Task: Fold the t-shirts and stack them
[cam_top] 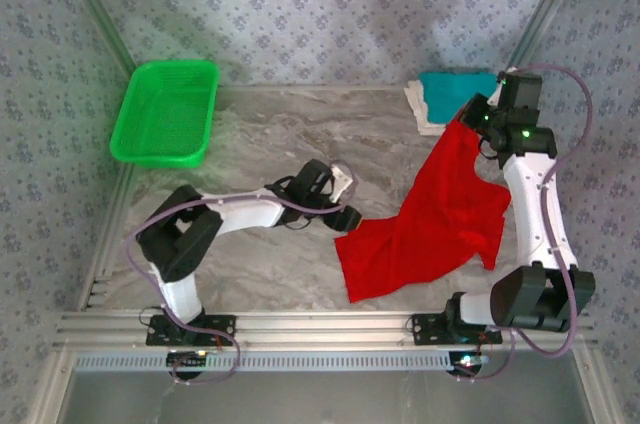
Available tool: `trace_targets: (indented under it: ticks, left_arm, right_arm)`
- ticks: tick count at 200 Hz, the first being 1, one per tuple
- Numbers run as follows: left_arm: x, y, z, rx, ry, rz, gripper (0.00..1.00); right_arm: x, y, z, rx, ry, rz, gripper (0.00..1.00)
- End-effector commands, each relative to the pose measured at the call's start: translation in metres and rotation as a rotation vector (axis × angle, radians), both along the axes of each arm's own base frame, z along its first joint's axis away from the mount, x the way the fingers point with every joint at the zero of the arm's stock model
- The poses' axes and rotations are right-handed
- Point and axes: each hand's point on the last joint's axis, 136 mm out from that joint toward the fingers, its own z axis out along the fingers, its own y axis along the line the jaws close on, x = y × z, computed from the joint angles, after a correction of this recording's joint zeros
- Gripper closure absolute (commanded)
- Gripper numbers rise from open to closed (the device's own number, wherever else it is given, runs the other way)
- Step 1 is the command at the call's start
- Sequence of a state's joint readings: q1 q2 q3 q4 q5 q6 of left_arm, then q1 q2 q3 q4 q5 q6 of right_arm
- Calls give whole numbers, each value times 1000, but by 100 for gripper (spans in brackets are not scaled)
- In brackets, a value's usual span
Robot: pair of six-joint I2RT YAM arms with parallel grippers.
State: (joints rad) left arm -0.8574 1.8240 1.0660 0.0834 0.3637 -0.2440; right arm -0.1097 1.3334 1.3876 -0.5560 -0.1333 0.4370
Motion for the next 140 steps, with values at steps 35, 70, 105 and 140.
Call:
trace_targets:
  ticks: [35,70,105,140]
  left_arm:
    - [-9,-19,-10,-11,39,-63,33]
    - [-18,-25,-22,4,67,-87,40]
    - [-25,-36,-27,10,86,-109,49]
    - [-25,-31,-32,37,82,-94,70]
  right_arm:
    - [-3,-8,10,7,-47,-31,100]
    - [0,-9,10,8,-58,-35,100]
    - [0,-7,6,17,-46,-26,100]
    - [0,-9,9,12,-61,-34,100]
